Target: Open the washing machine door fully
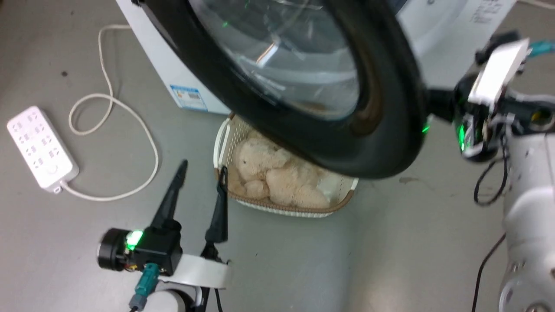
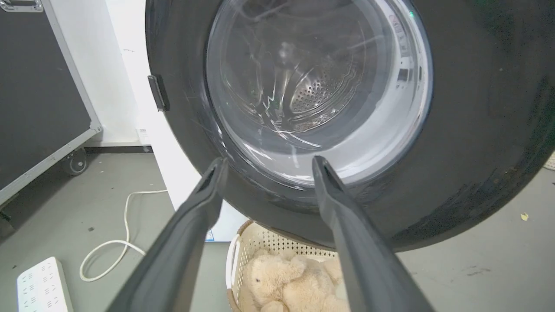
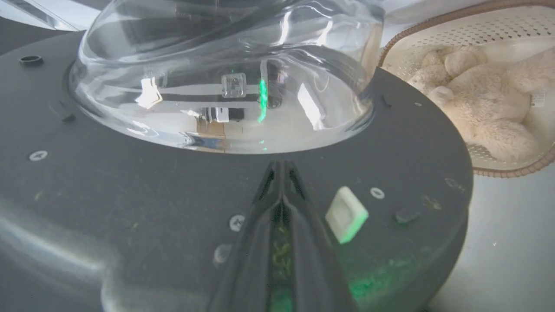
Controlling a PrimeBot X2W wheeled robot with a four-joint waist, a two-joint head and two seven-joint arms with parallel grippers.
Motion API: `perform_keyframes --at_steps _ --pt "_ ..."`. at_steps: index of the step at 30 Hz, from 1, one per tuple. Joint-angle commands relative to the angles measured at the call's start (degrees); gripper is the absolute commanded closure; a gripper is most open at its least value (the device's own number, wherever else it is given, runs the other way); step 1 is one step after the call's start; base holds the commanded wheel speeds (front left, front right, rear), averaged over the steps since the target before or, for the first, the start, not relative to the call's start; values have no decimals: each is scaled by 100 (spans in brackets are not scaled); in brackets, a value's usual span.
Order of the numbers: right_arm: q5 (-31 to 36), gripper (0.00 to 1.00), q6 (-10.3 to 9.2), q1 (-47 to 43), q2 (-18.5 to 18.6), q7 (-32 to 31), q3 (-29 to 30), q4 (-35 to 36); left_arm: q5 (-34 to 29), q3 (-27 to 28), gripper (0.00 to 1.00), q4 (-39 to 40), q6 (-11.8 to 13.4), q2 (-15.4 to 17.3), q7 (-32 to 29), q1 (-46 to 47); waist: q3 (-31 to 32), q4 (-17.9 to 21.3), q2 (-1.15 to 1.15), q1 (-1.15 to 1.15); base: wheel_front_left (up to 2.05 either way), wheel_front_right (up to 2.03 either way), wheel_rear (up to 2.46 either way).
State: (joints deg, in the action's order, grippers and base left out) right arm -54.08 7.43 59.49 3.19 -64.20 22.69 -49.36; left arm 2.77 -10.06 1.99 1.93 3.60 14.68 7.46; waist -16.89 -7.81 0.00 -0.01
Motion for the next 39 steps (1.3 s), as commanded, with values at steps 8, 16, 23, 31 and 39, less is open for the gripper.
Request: perform_keyframes --at_steps 8,16,23,31,39 --pt "-1546 100 6 -1108 -29 -333 -1391 556 119 -63 0 -291 -217 9 32 -204 419 17 0 1 0 0 0" --pt "-3052 100 6 -2047 -31 355 -3386 1308 112 -48 0 -320 -303 -1 32 -374 630 -50 0 1 0 0 0" --pt "-3598 100 6 -2241 -31 859 -4198 1438 118 -43 0 -312 -323 -19 32 -379 670 -71 0 1 0 0 0" --pt "-3374 0 6 -2347 133 1704 -4191 1536 132 -36 0 -402 -341 -32 32 -475 995 9 0 1 0 0 0" --pt "-1349 0 6 -3090 1246 4078 -3974 3101 193 54 0 -450 -333 -43 32 -579 1311 223 0 1 0 0 0"
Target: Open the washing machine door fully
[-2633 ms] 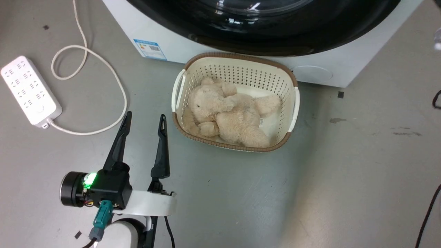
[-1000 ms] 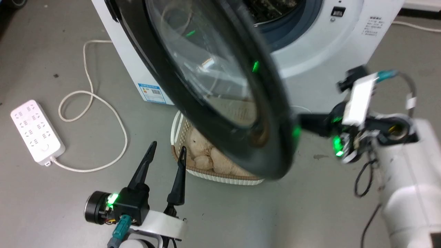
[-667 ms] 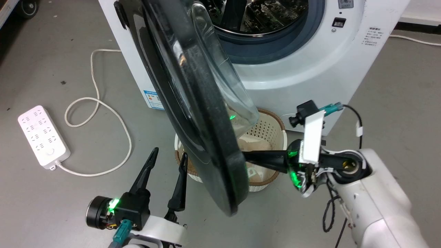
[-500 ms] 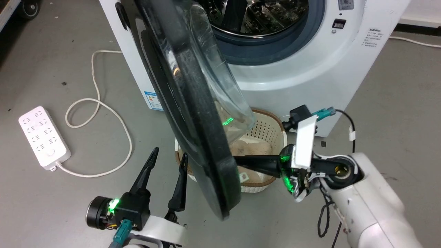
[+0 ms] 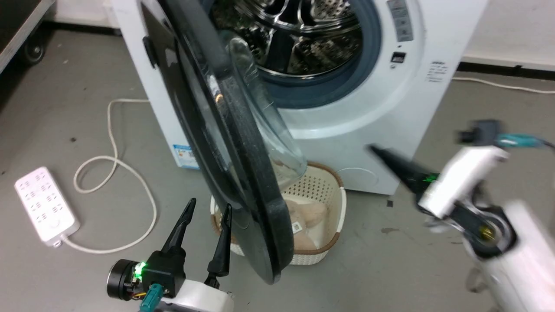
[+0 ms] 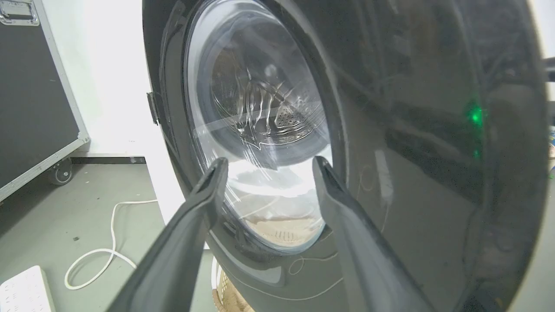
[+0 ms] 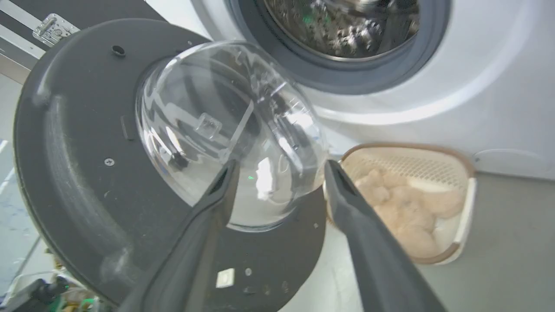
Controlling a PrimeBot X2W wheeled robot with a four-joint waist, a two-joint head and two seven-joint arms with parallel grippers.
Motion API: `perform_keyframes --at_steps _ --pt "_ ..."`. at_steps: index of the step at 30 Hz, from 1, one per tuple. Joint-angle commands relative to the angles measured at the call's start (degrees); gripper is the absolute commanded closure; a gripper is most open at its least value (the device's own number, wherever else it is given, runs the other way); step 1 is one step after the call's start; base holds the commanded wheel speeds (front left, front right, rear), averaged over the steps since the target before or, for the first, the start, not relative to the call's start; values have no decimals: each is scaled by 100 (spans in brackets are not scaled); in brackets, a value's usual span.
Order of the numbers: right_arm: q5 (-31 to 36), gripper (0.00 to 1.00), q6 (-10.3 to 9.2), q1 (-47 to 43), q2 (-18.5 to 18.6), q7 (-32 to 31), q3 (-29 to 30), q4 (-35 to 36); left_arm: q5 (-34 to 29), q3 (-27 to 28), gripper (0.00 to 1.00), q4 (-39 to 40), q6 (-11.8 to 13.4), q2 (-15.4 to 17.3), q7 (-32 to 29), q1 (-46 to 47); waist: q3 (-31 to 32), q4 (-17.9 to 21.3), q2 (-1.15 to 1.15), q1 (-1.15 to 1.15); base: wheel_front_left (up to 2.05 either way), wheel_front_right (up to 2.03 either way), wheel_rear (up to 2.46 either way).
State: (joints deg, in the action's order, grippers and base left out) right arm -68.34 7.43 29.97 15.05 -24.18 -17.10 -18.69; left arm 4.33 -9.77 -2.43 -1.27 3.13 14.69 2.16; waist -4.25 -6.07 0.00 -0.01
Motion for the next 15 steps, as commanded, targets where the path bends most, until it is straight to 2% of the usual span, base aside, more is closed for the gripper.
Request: perform_keyframes --at_steps 1,5,8,10,12,13,14,15 --pt "453 0 6 -278 231 457 1 244 42 39 0 -5 -15 3 30 -44 73 72 0 1 0 0 0" --pt "1937 0 6 -854 760 1914 119 802 72 122 0 -1 -15 0 30 -50 166 152 0 1 0 0 0" --pt "3028 0 6 -1333 854 2783 414 1014 80 193 0 9 -17 -2 30 -103 229 221 0 1 0 0 0" --pt "3741 0 6 -1682 744 3182 709 1095 88 248 0 6 -31 2 30 -152 271 270 0 1 0 0 0" --pt "4269 0 6 -2043 453 3455 1099 1174 92 292 0 7 -43 3 30 -204 299 309 0 1 0 0 0" --pt "4269 0 6 -2043 453 3455 1099 1174 92 292 0 7 -43 3 30 -204 299 309 0 1 0 0 0" --pt "4810 0 6 -2373 131 3658 1466 1306 95 327 0 -3 -52 2 30 -251 330 343 0 1 0 0 0" --pt "5069 0 6 -2544 -23 3718 1598 1373 96 341 0 -20 -56 2 30 -275 347 354 0 1 0 0 0"
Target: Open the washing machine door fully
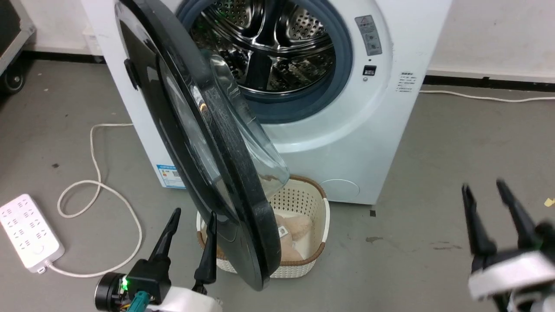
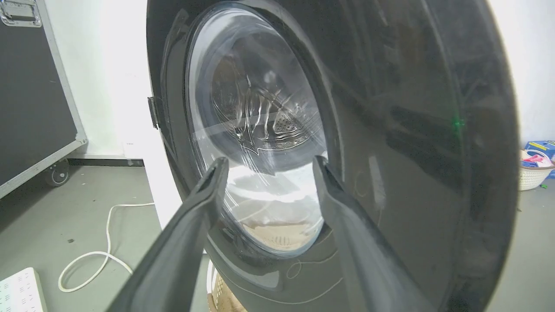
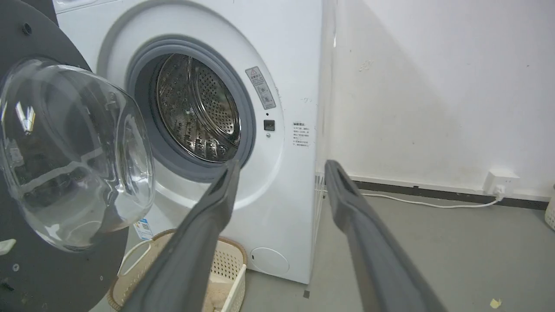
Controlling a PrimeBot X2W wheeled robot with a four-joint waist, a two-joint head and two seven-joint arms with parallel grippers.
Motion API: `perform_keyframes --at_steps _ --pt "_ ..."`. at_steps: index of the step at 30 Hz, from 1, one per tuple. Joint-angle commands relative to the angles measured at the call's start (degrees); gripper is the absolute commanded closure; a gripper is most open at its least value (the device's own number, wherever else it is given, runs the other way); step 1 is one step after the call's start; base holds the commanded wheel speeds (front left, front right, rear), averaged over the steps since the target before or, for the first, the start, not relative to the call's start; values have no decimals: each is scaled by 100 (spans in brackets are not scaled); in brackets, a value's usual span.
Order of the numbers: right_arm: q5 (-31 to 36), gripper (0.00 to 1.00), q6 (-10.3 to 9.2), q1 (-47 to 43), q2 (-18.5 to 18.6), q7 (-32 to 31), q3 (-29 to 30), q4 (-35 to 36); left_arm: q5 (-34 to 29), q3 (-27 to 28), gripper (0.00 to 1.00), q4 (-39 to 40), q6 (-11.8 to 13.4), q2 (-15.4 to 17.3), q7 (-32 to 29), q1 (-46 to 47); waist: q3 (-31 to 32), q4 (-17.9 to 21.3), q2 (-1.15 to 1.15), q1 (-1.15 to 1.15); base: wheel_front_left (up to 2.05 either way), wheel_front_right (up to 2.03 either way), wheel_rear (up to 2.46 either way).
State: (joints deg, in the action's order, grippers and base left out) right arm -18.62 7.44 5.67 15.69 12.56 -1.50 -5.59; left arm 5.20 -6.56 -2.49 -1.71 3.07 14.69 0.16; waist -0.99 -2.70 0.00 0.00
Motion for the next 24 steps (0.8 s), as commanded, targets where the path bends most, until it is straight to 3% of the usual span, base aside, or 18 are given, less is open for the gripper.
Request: perform_keyframes --at_steps 1,3,5,9,21,22,23,24 --pt "359 0 5 -266 -236 101 180 145 15 34 0 -33 -17 7 30 -94 31 25 0 0 0 0 0" --pt "613 0 5 -407 -379 145 303 231 22 46 0 -54 -22 6 30 -112 42 34 0 0 0 0 0" --pt "1083 0 5 -774 -809 213 529 481 41 62 0 -189 -50 7 30 -158 87 58 0 0 0 0 0" --pt "1227 0 5 -1164 -1121 235 669 586 34 59 0 -349 -79 17 30 -186 127 74 0 0 0 0 0" --pt "1271 0 5 -1322 -1266 242 586 596 41 101 0 -406 -19 9 30 -180 124 107 0 0 0 0 0" --pt "1269 0 5 -1314 -1269 242 583 594 46 96 43 -404 -19 7 30 -173 122 103 0 0 0 0 0" --pt "1263 0 5 -1306 -1271 242 585 589 52 90 92 -389 -24 6 30 -162 120 100 0 0 0 0 0" --pt "1255 0 5 -1297 -1273 243 587 584 57 88 100 -363 -26 5 30 -151 116 96 0 0 0 0 0"
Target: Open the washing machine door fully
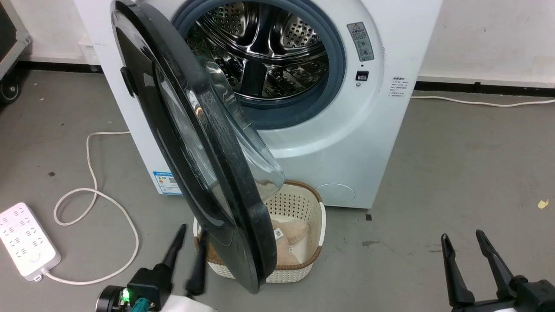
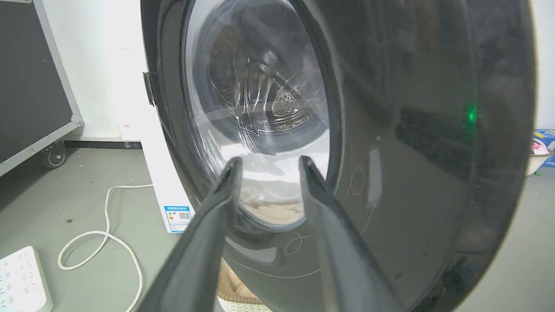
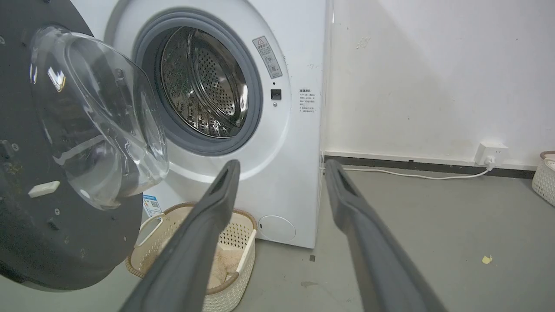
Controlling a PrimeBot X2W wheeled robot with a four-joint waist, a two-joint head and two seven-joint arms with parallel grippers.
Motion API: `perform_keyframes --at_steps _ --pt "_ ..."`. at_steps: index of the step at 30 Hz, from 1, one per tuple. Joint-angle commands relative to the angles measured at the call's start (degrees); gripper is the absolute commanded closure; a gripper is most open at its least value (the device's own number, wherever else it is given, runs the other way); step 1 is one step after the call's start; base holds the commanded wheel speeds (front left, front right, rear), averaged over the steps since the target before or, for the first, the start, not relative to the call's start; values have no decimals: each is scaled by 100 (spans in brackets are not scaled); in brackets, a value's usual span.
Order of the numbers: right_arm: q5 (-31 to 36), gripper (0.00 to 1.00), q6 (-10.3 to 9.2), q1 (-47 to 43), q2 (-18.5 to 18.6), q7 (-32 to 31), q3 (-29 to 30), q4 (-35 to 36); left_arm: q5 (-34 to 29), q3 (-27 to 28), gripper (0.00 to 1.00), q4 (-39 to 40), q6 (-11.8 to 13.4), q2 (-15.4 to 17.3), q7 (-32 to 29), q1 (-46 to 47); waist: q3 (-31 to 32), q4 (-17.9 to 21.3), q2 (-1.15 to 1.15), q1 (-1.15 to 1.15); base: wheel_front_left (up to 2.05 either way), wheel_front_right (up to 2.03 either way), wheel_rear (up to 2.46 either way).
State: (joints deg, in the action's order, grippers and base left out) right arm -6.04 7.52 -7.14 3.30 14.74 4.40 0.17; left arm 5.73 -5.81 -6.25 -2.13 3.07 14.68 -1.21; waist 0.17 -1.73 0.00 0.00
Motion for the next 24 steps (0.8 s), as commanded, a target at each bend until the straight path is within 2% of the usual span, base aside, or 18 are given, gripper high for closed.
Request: perform_keyframes --at_steps 1,7,14,19,24 --pt "-16 0 -3 -5 -35 25 -4 3 7 17 100 41 22 4 32 -7 -2 -4 0 0 0 0 0" --pt "-97 0 -3 53 -40 25 -15 -12 69 192 100 565 171 -3 32 132 -6 -28 0 0 0 0 0" --pt "-189 0 -3 97 -41 26 -21 -13 336 295 100 1994 502 -15 32 628 9 -39 0 0 0 0 0" --pt "-240 0 -3 92 -42 26 9 8 234 -187 100 2865 564 -17 -264 1144 -12 -55 0 0 0 0 0" --pt "-281 0 -3 134 -42 26 -34 -18 99 -963 100 3110 546 -18 -948 1309 -56 13 0 0 0 0 0"
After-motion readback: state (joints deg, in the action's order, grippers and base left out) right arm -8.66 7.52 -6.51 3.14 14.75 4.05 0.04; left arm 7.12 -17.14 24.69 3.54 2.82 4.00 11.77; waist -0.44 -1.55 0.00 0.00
